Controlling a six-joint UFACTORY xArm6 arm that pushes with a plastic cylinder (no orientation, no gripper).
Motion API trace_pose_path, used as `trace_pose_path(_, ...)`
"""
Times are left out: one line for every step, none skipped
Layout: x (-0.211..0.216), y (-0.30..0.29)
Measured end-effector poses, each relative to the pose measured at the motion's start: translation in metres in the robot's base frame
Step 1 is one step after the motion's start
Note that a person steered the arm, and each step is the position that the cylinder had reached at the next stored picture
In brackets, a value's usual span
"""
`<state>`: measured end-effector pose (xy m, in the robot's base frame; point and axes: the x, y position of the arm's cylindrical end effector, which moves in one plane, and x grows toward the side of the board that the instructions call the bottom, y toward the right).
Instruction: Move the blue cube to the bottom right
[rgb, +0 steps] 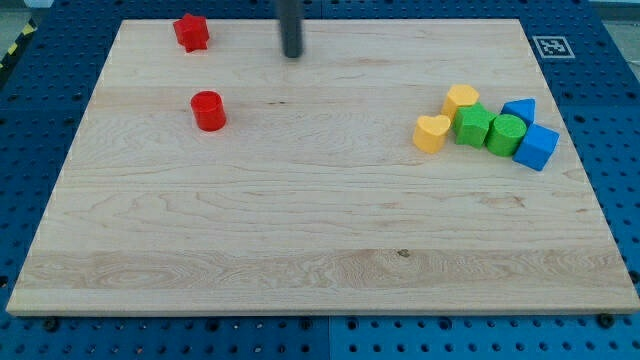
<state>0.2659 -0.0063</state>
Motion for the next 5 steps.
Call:
trace_pose_path(0.024,0.085)
trace_pose_path(0.058,0.169)
trace_pose_path(0.063,0.206)
trace_pose_path(0.075,0.218)
trace_pose_path(0.101,0.243)
